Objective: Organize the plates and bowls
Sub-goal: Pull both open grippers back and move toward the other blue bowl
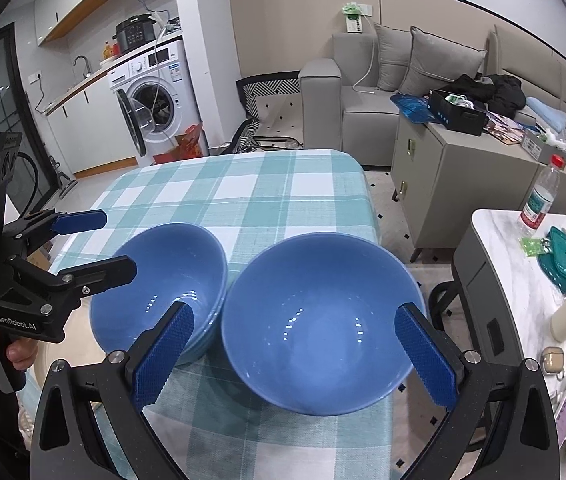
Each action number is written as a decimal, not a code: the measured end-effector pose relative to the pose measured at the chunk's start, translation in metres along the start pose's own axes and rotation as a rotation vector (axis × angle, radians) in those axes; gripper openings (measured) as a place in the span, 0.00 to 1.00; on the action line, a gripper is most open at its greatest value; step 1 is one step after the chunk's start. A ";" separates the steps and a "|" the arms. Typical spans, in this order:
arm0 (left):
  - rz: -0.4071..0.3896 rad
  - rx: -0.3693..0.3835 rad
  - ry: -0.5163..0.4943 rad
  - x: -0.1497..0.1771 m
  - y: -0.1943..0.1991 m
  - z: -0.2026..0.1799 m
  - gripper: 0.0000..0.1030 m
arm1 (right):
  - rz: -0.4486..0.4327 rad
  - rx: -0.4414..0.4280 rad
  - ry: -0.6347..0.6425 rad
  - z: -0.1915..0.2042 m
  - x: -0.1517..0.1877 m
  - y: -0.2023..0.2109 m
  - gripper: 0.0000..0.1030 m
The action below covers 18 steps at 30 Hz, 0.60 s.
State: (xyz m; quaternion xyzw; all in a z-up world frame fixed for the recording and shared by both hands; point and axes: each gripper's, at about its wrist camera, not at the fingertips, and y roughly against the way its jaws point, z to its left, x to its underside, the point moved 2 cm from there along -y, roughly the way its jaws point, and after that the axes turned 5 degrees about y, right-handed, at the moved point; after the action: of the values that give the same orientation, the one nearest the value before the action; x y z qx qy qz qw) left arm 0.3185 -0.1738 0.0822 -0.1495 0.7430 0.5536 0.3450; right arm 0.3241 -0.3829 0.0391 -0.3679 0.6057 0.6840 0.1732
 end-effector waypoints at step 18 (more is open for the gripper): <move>0.029 0.013 -0.033 -0.006 -0.022 -0.017 0.98 | 0.012 0.046 -0.075 -0.031 0.017 0.002 0.99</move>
State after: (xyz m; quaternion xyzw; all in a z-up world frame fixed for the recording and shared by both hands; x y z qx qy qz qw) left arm 0.3296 -0.1979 0.0730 -0.1273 0.7430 0.5559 0.3504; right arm 0.3206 -0.4170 0.0290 -0.3342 0.6164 0.6843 0.2003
